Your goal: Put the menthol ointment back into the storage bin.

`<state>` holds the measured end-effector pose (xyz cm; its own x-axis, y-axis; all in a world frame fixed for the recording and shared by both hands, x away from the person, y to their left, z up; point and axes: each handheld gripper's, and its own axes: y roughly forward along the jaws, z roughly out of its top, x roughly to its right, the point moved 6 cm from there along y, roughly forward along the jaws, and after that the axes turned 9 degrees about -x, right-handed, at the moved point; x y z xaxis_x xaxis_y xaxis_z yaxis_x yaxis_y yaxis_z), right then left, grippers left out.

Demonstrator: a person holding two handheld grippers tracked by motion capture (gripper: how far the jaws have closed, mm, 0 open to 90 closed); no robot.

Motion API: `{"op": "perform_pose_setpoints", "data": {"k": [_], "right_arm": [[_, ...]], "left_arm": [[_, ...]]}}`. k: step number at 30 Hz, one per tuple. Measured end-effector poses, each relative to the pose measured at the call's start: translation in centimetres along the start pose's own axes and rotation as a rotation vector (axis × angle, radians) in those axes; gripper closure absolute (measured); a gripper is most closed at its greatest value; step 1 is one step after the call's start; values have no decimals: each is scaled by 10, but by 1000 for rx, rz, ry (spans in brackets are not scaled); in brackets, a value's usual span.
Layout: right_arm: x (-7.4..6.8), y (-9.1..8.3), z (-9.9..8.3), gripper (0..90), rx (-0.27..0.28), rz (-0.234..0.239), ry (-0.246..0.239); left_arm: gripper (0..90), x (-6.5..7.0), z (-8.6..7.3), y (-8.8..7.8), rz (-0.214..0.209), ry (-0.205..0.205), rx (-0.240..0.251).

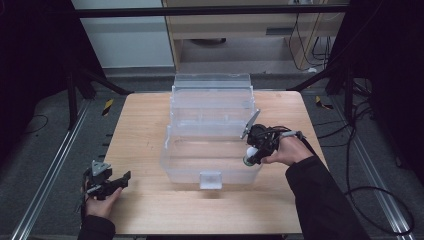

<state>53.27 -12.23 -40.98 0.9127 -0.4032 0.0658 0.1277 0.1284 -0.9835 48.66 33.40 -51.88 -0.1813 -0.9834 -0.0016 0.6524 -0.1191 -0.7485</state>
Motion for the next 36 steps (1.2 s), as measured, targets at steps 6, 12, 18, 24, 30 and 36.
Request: {"op": "perform_pose_setpoints", "data": {"k": [6,12,18,24,30,36], "right_arm": [[2,12,-3,503,-22,1,1],[3,20,-6,503,-41,5,12],[4,29,-9,502,-42,19,15],[2,33,-8,502,-58,24,8],[1,37,-9,501,-54,32,11],[1,41,-8,500,-55,33,12]], "left_arm": [[282,0,0,1,-1,2,-3],[282,0,0,0,0,3,-4],[282,0,-1,1,-1,6,-7],[282,0,-1,1,-1,3,-5],[282,-1,-1,1,0,2,-5],[282,-1,-1,1,0,1,-5]]}}
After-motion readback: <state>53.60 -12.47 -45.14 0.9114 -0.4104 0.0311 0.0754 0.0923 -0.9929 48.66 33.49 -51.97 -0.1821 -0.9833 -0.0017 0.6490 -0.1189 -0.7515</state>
